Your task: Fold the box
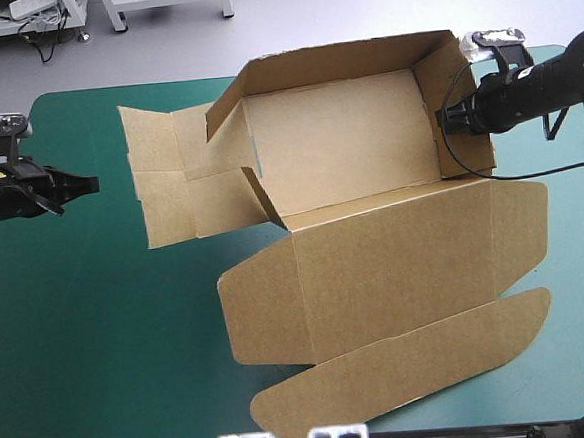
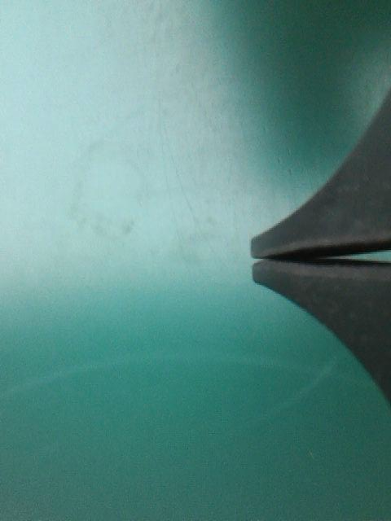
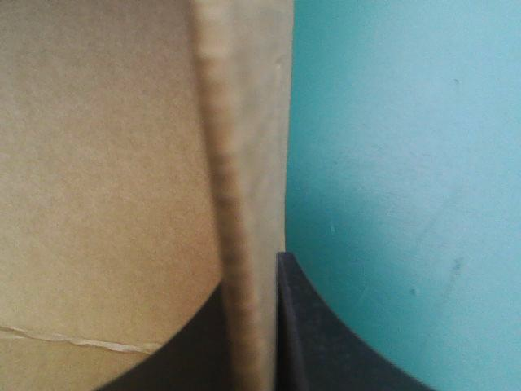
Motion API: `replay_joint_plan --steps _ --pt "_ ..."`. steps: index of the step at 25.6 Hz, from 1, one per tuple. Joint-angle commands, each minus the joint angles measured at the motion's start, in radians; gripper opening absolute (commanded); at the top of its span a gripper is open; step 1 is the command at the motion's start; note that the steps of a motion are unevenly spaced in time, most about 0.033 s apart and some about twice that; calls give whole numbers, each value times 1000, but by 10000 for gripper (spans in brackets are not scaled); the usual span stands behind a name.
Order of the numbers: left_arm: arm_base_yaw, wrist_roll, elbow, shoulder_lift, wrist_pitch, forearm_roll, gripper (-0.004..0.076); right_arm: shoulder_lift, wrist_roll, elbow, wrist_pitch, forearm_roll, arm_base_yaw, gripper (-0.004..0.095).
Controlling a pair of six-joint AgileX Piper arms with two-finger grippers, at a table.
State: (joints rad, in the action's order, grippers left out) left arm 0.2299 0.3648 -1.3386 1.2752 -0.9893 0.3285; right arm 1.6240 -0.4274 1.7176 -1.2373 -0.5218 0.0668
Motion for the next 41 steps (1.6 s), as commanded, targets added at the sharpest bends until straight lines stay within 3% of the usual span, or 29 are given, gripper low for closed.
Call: replay_joint_plan --steps 1,3,6,9,13,22,29,36,41 --pt "-1 75 -27 15 33 196 -10 -55 -27 30 -11 -149 6 -20" --pt "-3 132 -27 67 17 333 -10 -55 -45 30 -11 -210 6 -20" --pt "-5 282 -27 142 -100 598 -10 -53 -54 30 -11 -222 6 -20" --pt "-7 390 -27 174 -211 813 -10 -51 -76 30 -10 -200 6 -20" --pt "-50 446 -27 174 -296 927 -10 -51 -46 30 45 -147 6 -20" --pt "-187 460 -27 172 -296 937 -10 -51 17 30 98 -51 -2 -19" --pt "-233 523 -27 170 -296 1078 6 -51 68 30 119 51 -39 -18" --pt "-233 515 -27 170 -298 1089 146 -51 127 30 227 116 -149 -19" --pt "-233 511 -27 170 -298 1089 383 -51 170 30 274 169 -199 -19"
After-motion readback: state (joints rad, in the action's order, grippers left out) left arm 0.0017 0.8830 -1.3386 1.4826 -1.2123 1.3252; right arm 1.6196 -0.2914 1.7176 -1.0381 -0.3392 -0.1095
